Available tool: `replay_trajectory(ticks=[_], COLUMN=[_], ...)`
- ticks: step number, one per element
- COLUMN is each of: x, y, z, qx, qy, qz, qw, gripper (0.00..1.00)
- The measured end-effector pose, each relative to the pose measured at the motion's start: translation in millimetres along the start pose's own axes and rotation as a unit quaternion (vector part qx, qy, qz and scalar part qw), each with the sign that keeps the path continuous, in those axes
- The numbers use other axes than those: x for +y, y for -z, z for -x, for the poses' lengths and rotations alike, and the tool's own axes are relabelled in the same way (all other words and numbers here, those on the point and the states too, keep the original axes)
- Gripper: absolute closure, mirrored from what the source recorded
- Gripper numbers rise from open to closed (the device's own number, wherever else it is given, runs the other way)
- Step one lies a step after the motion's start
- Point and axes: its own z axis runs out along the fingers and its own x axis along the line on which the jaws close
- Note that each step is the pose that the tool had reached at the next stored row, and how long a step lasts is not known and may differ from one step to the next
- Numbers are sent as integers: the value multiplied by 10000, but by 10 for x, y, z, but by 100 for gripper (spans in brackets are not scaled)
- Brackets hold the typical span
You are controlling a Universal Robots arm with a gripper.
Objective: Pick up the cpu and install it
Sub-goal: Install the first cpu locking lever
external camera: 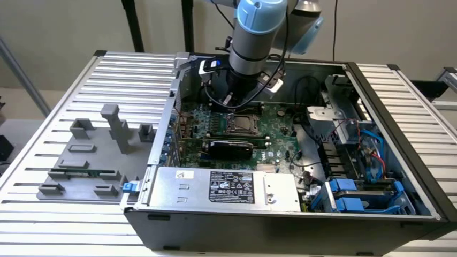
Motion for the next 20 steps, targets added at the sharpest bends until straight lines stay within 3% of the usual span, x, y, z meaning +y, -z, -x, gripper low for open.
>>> replay_trajectory(ticks=[5,15,20], x=[12,3,6], y=[57,51,30], z=[24,11,14], qx=[-11,-11,10], qy=[-4,-3,-109], qz=[-11,-12,5], qw=[10000,10000,9999], gripper=[89,89,89])
